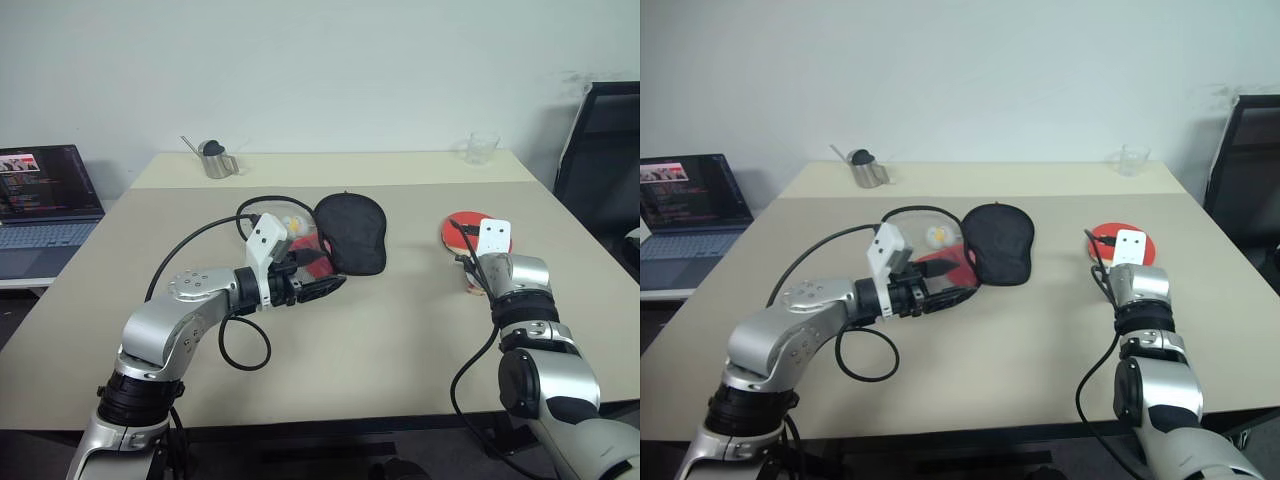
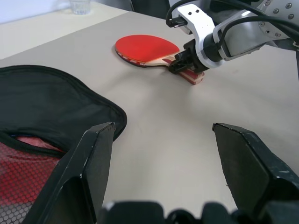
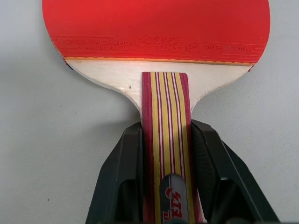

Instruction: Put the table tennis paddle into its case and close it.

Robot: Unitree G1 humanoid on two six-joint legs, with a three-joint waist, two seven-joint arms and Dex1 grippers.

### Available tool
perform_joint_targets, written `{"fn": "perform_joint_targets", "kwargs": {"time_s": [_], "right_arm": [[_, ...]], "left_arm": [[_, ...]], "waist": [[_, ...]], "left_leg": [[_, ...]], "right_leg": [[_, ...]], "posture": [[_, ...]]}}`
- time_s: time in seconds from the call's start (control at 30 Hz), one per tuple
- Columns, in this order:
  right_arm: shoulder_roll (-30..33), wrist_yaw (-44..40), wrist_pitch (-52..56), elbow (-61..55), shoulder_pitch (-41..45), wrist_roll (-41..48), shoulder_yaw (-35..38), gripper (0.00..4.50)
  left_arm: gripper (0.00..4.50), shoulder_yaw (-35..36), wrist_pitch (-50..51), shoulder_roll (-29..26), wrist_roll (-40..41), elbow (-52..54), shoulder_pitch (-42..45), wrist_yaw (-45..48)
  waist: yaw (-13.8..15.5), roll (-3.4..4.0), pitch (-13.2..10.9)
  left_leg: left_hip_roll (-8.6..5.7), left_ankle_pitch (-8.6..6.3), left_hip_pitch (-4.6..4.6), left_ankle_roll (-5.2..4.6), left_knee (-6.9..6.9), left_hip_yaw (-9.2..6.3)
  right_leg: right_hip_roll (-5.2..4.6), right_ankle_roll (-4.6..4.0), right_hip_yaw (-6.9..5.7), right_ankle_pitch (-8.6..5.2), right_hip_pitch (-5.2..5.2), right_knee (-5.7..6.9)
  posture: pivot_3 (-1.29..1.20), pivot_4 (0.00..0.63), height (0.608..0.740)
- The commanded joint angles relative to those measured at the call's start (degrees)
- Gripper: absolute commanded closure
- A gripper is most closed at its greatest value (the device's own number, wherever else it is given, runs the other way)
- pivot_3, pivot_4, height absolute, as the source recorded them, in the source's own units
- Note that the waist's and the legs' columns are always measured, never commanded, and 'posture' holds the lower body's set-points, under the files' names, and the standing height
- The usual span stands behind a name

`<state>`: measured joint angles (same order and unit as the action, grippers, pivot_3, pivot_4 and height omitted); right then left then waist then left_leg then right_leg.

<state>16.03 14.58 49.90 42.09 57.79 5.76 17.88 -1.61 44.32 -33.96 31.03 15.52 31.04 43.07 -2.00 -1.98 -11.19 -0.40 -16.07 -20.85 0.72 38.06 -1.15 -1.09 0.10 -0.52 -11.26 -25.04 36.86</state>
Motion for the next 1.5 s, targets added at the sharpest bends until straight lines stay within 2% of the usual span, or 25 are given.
{"fn": "perform_joint_targets", "kwargs": {"time_s": [0.03,0.17,0.4,0.67,0.8,0.97,1.5], "right_arm": [[0.3,-0.6,1.7,-6.6,2.6,0.1,-1.2,3.42],[-1.3,-1.3,3.7,-12.0,4.1,1.0,-1.7,3.42],[-10.0,-3.4,5.9,-17.5,6.8,2.6,-4.6,3.42],[-15.2,-6.8,-6.5,-2.7,11.8,1.6,-8.1,3.42],[-16.5,-7.9,-15.7,10.1,16.9,1.9,-7.4,3.42],[-17.8,-8.9,-22.4,19.4,20.4,2.2,-7.3,3.42],[-22.2,-10.1,-29.9,28.7,22.0,1.6,-7.6,3.42]], "left_arm": [[0.84,2.6,-1.5,-1.0,-0.1,0.0,0.9,0.2],[0.84,3.2,-1.6,-0.9,-0.1,-0.6,1.4,0.2],[0.84,3.6,-1.5,-1.2,-0.1,-0.4,1.3,-0.1],[0.84,4.5,-0.2,-1.8,0.7,2.1,-0.1,-1.1],[0.84,5.8,1.5,-2.2,1.7,4.8,-1.8,-2.5],[0.84,7.4,3.4,-2.6,2.5,7.3,-3.7,-4.1],[0.84,12.2,8.7,-4.9,6.2,14.6,-8.7,-9.1]], "waist": [[-0.1,0.02,0.0],[-0.3,0.05,0.0],[-0.7,0.06,0.0],[-0.3,0.06,0.0],[-0.3,0.07,-0.1],[-0.4,0.07,0.0],[-0.4,0.07,-0.1]], "left_leg": [[0.00,0.00,-0.04,0.00,-0.01,0.00],[0.03,0.00,-0.17,0.00,-0.09,0.03],[0.10,-0.02,-0.18,-0.02,-0.14,-0.02],[0.04,-0.02,-0.22,-0.03,-0.12,-0.06],[0.05,-0.03,-0.28,-0.05,-0.13,-0.08],[0.08,-0.04,-0.28,-0.06,-0.15,-0.10],[0.09,-0.05,-0.27,-0.06,-0.14,-0.13]], "right_leg": [[0.00,-0.02,0.01,0.01,-0.06,0.01],[0.00,-0.23,0.03,0.12,-0.26,0.01],[0.00,-0.24,-0.02,0.12,-0.29,0.01],[-0.01,-0.25,-0.06,0.13,-0.29,-0.03],[-0.06,-0.25,-0.08,0.13,-0.33,-0.06],[-0.10,-0.27,-0.09,0.13,-0.33,-0.04],[-0.17,-0.27,-0.11,0.13,-0.32,-0.03]], "posture": [[0.00,0.150,0.740],[0.00,0.150,0.740],[0.00,0.150,0.740],[0.00,0.150,0.740],[0.00,0.150,0.740],[0.00,0.150,0.740],[0.00,0.150,0.740]]}}
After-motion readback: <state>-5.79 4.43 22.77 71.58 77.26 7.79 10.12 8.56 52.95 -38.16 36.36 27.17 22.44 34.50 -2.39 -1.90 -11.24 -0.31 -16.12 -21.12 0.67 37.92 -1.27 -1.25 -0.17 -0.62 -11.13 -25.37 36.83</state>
